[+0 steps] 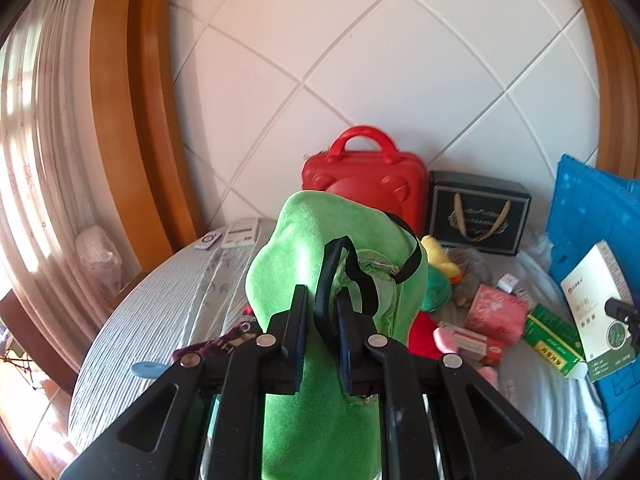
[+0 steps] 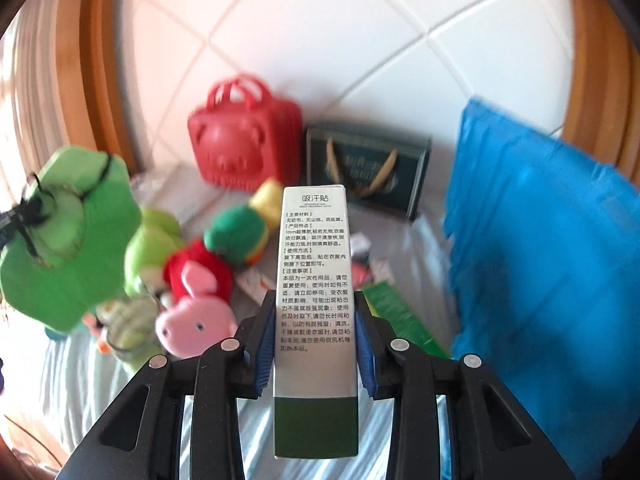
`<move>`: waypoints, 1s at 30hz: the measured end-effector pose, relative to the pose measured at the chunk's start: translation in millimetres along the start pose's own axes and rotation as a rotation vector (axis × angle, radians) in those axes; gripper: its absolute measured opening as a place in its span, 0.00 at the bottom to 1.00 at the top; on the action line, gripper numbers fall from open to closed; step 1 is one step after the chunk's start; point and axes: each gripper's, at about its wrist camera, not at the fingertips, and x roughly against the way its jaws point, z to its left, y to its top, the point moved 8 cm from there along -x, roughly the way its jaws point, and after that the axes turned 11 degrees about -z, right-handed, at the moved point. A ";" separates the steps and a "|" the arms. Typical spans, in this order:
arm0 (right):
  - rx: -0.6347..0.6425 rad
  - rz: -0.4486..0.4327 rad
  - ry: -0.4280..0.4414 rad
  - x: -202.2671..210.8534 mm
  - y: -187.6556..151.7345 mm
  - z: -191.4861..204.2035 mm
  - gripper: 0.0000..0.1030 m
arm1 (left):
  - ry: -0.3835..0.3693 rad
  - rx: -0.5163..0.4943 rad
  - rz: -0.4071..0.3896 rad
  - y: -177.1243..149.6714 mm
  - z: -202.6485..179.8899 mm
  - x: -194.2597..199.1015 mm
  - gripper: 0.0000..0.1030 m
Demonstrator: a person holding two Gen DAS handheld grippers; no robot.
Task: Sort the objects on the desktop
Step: 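Grasp the green plush bib with the left tool while the right tool grasps the white-green medicine box, then carry the green bib and white-green box into the blue bin and open both tools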
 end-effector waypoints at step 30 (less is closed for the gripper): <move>-0.071 -0.364 -0.408 250.2 114.9 -246.6 0.33 | -0.547 -0.069 -0.271 180.3 -354.0 144.3 0.13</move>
